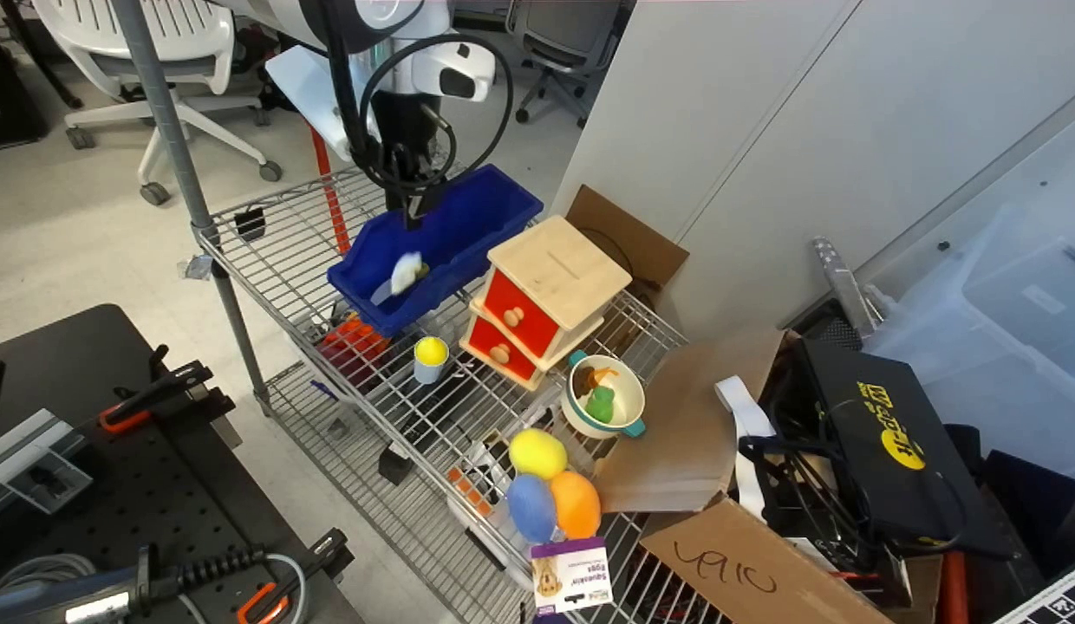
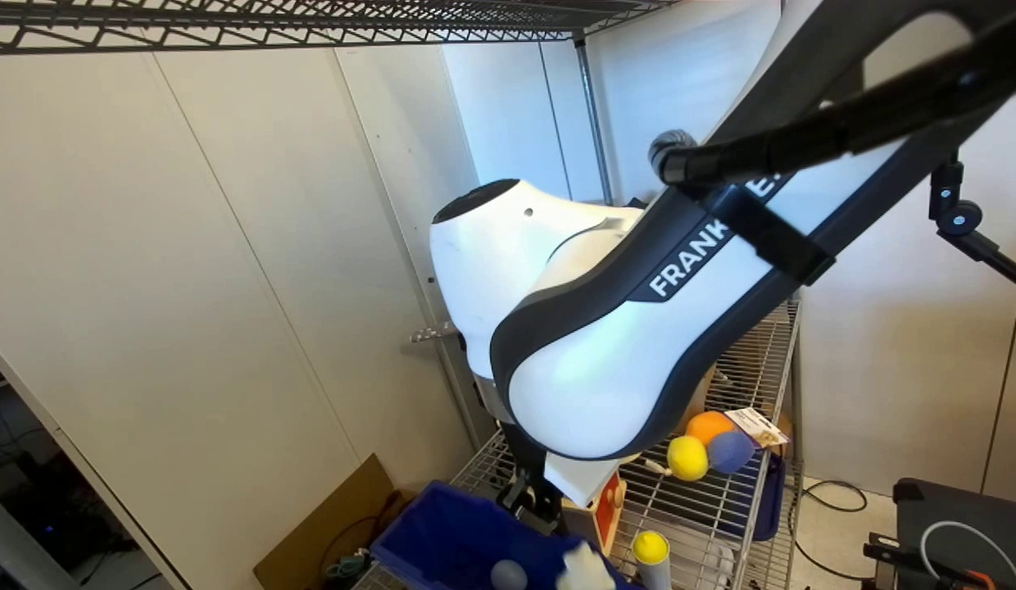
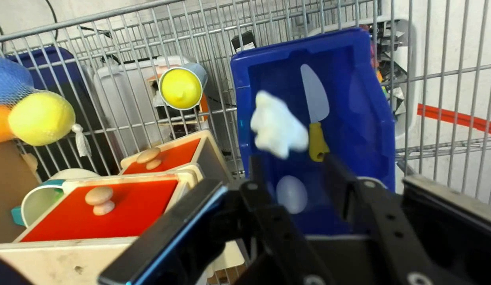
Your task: Put the tortoise doll in the blue box
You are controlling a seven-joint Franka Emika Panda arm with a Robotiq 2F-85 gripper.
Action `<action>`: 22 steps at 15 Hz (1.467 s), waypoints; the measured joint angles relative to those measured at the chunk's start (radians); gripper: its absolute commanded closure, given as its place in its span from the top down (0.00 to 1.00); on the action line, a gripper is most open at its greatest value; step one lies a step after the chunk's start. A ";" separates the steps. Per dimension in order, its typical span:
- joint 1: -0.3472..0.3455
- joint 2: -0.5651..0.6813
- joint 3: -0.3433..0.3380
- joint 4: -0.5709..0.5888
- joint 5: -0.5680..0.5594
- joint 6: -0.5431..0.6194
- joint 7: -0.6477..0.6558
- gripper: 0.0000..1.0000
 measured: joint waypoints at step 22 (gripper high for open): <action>-0.009 -0.246 0.001 -0.288 -0.120 -0.075 0.058 1.00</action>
